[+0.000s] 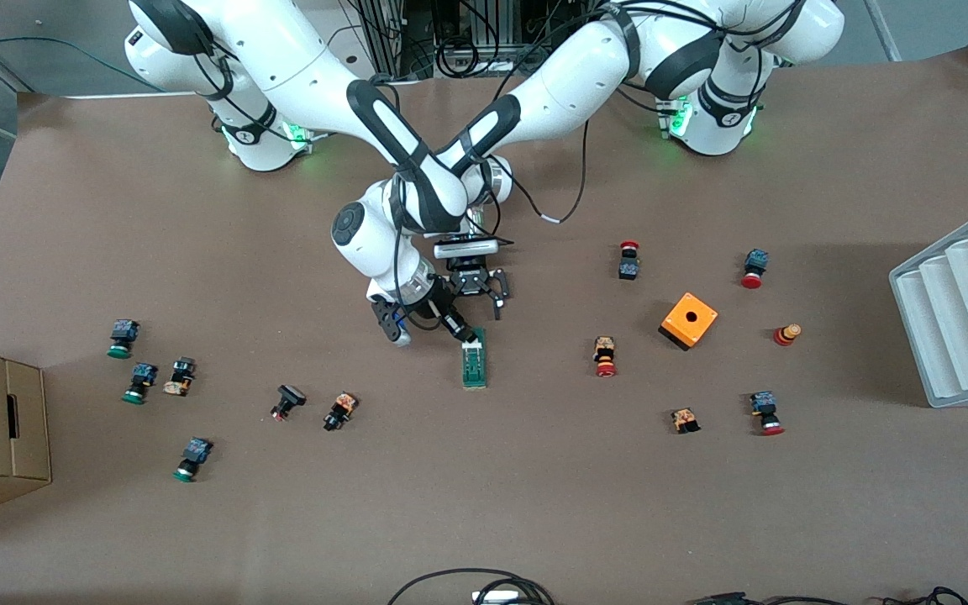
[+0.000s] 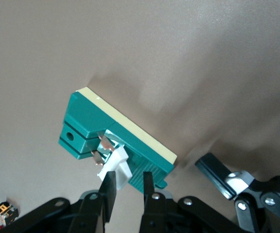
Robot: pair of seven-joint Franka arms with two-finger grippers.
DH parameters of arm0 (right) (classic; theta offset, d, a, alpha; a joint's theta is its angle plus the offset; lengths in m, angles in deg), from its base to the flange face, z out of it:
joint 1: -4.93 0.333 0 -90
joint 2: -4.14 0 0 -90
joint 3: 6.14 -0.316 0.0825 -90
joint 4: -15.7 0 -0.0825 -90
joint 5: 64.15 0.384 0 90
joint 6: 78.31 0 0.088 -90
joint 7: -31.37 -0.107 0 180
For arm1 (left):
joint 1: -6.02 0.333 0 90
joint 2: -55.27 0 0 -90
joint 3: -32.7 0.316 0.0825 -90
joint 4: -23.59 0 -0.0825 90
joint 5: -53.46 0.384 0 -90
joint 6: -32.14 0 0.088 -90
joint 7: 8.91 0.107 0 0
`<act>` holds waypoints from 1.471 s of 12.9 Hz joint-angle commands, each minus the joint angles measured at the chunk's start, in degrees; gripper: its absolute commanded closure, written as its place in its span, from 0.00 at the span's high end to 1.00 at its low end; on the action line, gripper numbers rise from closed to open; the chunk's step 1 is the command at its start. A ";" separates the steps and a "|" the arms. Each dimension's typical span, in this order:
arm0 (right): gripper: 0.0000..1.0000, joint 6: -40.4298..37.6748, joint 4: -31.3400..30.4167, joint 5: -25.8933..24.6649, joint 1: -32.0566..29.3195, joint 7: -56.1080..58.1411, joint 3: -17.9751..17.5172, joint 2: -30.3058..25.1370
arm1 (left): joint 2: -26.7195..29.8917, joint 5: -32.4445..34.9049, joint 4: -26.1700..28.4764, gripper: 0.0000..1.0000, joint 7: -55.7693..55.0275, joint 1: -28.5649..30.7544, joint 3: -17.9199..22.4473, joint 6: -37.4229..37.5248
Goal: Close load switch with both arms
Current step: 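Lift the white handle upward off the base with the right gripper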
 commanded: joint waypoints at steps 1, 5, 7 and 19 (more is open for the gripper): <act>0.30 1.36 1.73 2.57 0.61 0.80 0.17 1.43 | -4.19 0.67 -2.65 1.00 -2.33 -0.41 -0.18 -2.96; 0.30 1.36 1.73 2.57 0.70 0.80 0.17 1.61 | -4.19 0.67 -2.65 1.00 -2.33 -0.41 -0.18 -2.96; 0.30 1.36 1.73 2.48 0.70 0.80 0.17 1.87 | -4.19 0.67 -2.65 1.00 -2.33 -0.41 -0.18 -2.96; 0.24 1.18 2.87 2.48 0.53 0.80 0.17 1.52 | -4.19 0.67 -2.65 1.00 -2.33 -0.41 -0.18 -2.96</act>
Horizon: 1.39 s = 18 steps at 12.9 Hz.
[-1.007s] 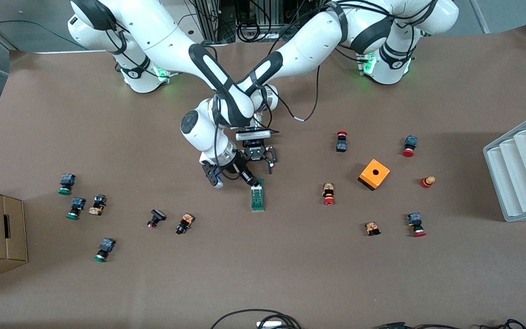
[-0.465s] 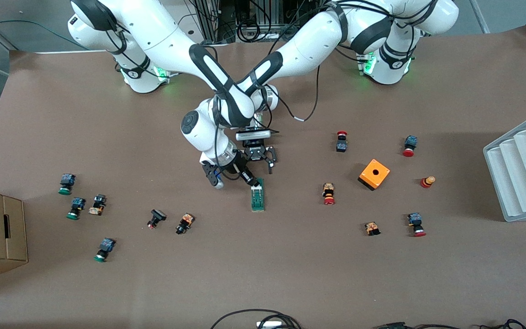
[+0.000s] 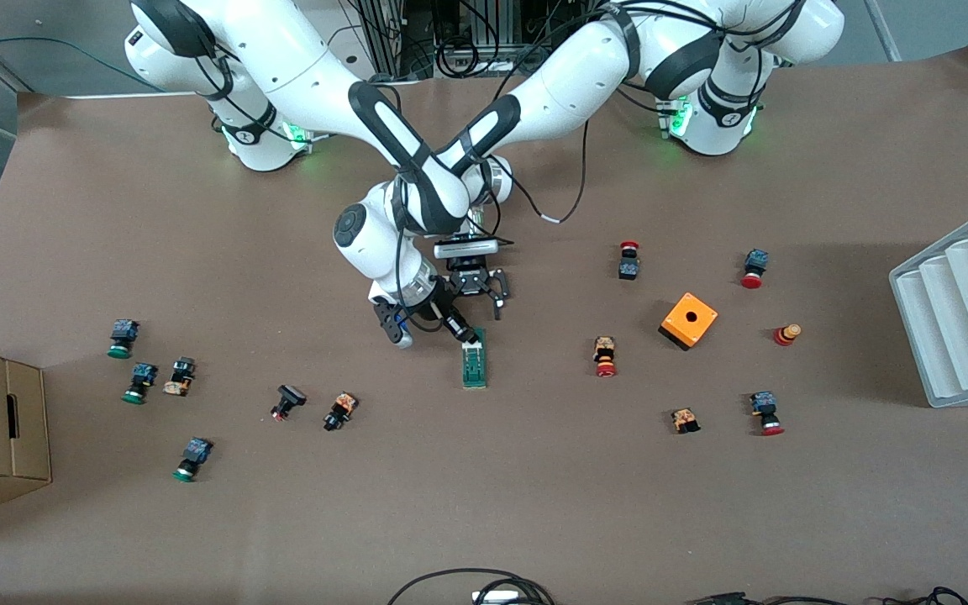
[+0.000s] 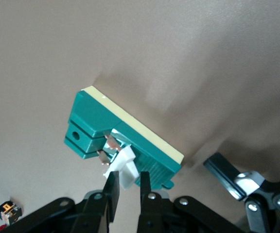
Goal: Close load switch with both arms
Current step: 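Lift the white handle upward off the base with the right gripper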
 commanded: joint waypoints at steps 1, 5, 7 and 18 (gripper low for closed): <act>0.24 1.08 1.79 2.46 0.49 0.89 0.17 0.90 | -4.27 0.66 -2.65 1.00 -2.33 -0.41 -0.18 -2.97; 0.24 0.99 1.79 2.37 0.14 0.98 0.17 0.72 | -4.19 0.66 -2.65 1.00 -2.24 -0.41 -0.18 -2.97; 0.24 0.82 1.79 2.37 -0.04 1.07 0.17 0.55 | -4.19 0.66 -2.65 1.00 -2.24 -0.41 -0.18 -2.97; 0.21 0.47 2.05 2.46 -0.56 1.07 0.17 -0.42 | -4.19 0.66 -2.65 1.00 -2.24 -0.41 -0.18 -2.97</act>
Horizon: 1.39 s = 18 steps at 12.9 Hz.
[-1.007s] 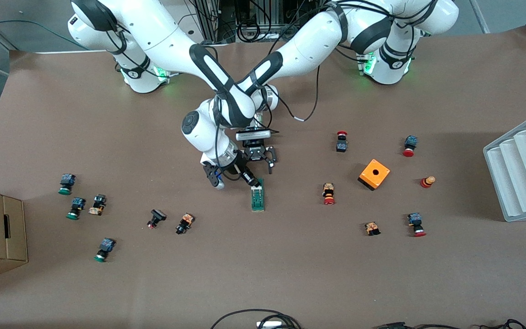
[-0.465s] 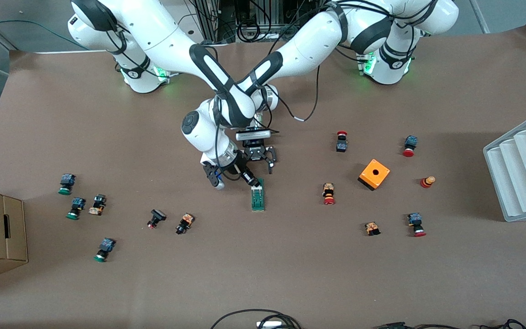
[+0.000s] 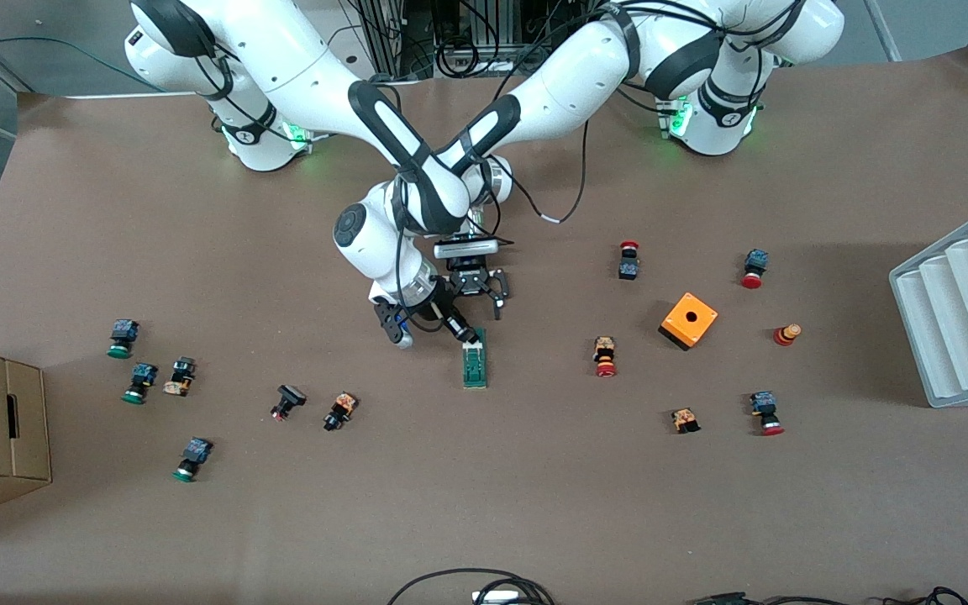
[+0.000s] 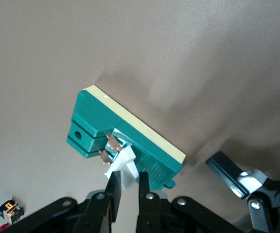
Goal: Close load switch with both arms
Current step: 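Swing the white handle upright with the right gripper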
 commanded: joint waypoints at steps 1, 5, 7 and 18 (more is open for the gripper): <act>0.21 0.52 2.11 2.45 -0.81 1.15 0.16 -0.24 | -4.27 0.64 -2.65 1.00 -2.24 -0.41 -0.18 -2.98; 0.21 0.43 2.20 2.45 -0.99 1.15 0.16 -0.33 | -4.27 0.64 -2.65 1.00 -2.24 -0.41 -0.18 -2.98; 0.21 0.34 2.47 2.45 -0.99 1.15 0.16 -0.51 | -4.27 0.73 -2.65 1.00 -2.24 -0.41 -0.18 -2.98; 0.18 0.17 3.35 2.45 -1.69 1.24 0.16 -0.60 | -4.18 0.73 -2.73 1.00 -2.15 -0.41 -0.18 -2.98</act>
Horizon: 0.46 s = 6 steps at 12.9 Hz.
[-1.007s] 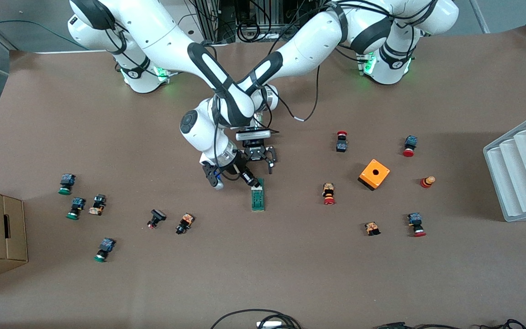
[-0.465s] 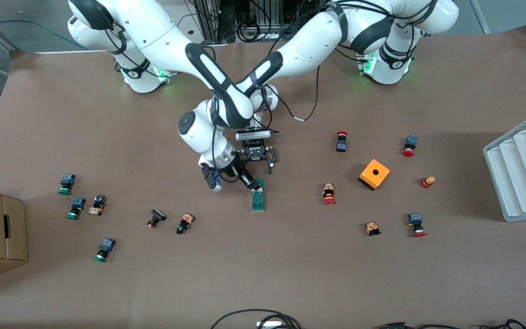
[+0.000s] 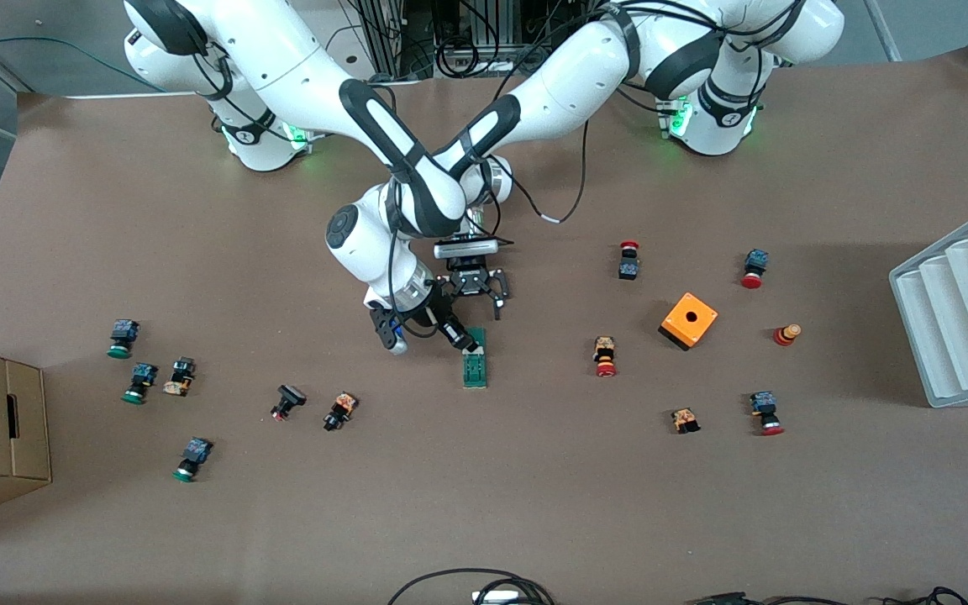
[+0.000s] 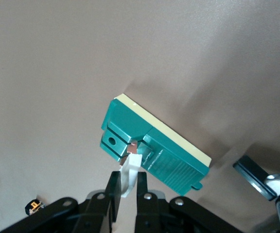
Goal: Close load switch with both arms
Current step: 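Swing the white handle upright with the right gripper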
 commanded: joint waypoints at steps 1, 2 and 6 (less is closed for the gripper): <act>0.18 0.18 1.89 2.45 -0.55 1.37 -0.09 0.21 | -4.17 0.71 -2.73 1.00 -2.15 -0.40 -0.18 -3.00; 0.18 0.18 1.89 2.36 -0.55 1.37 -0.09 0.21 | -4.17 0.71 -2.73 1.00 -2.07 -0.40 -0.18 -3.00; 0.18 -0.43 2.77 2.45 -0.99 1.37 -0.09 0.21 | -4.17 0.71 -2.73 1.00 -2.07 -0.40 -0.18 -3.00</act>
